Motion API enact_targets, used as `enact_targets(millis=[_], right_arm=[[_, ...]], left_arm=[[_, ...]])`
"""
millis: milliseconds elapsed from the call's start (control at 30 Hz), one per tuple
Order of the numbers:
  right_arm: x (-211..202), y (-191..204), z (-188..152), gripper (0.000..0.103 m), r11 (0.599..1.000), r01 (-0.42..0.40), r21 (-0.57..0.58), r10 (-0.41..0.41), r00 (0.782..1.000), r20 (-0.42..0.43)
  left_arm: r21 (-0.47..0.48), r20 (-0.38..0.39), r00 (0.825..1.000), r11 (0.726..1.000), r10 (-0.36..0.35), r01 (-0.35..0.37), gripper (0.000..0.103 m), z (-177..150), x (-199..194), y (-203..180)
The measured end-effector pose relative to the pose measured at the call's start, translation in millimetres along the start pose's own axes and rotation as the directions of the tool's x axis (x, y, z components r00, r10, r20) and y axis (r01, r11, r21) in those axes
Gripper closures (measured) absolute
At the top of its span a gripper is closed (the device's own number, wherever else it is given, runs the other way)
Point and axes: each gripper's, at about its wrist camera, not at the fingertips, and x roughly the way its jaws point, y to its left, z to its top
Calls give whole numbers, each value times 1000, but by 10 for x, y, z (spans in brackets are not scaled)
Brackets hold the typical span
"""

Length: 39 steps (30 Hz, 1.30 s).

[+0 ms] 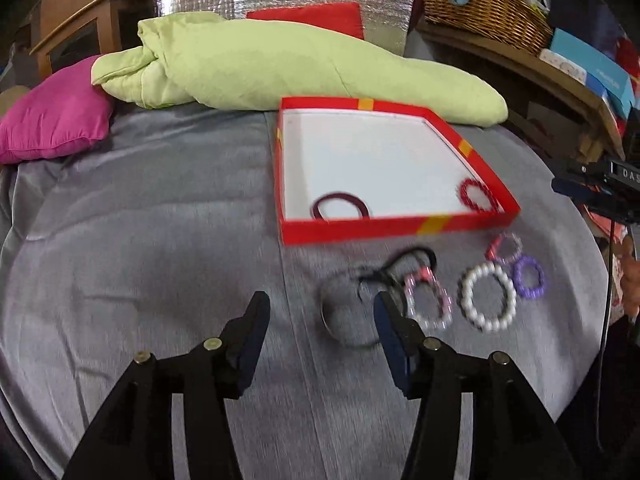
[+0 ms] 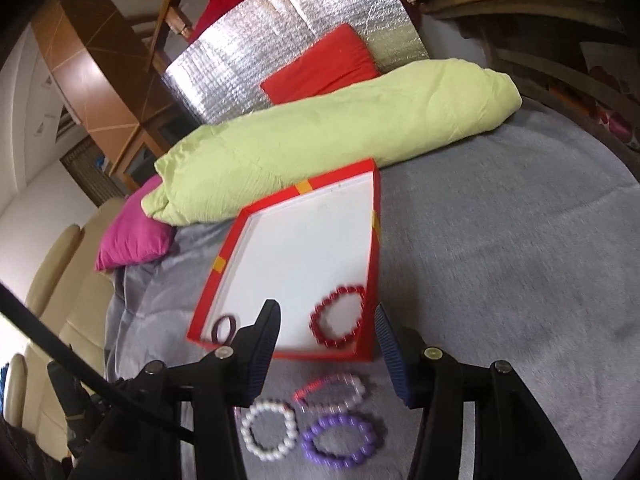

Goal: Organize jewelry
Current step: 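Open the left tool releasing the bangle while the right tool releases the red bracelet, then move the left tool to the silver bangle while the right tool reaches the pink bead bracelet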

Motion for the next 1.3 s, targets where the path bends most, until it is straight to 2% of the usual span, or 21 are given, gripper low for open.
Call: enact_targets(millis=[200, 300, 467, 533, 667, 767, 867, 933, 1067, 1100, 1133, 1300], right_arm=[[-106, -74, -166, 50, 1000, -17, -6, 17, 998, -59], [-89, -121, -250, 50, 1000, 1, 7, -1, 995, -99], [192, -188, -404, 50, 998, 55, 41, -43, 969, -242], [291, -192, -420, 57, 996, 72, 43, -58, 962, -266], [453, -168, -423, 60, 994, 94, 60, -73, 955, -288], [579, -65, -420, 63, 993, 119, 27, -106, 950, -294], [665, 50, -431, 73, 987, 154, -38, -158, 943, -292], [702, 108, -455, 88, 981, 180, -75, -194, 938, -288], [683, 194, -477, 94, 974, 189, -124, -216, 939, -269], [668, 210, -478, 94, 974, 188, -130, -216, 941, -261], [643, 222, -478, 94, 973, 187, -135, -216, 944, -250], [499, 268, -428, 94, 982, 140, -127, -164, 965, -206]], left_arm=[[6, -40, 999, 1000, -25, 25, 42, -189, -32, -89], [13, -61, 997, 999, -42, 42, 36, -240, -17, -139], [20, -98, 994, 998, -53, 55, 36, -267, 73, -189], [15, -110, 992, 997, -67, 69, 36, -264, 115, -207], [11, -122, 989, 996, -85, 87, 36, -236, 190, -259], [-13, -142, 986, 996, -87, 86, 36, -208, 269, -259], [-48, -144, 986, 995, -89, 83, 36, -189, 317, -222], [-55, -135, 986, 995, -94, 87, 36, -182, 319, -211], [-75, -115, 987, 992, -112, 104, 36, -201, 311, -172], [-74, -109, 988, 992, -110, 102, 43, -203, 305, -167], [-68, -105, 989, 993, -104, 98, 55, -205, 303, -167], [-44, -106, 990, 995, -92, 88, 88, -222, 303, -176]])
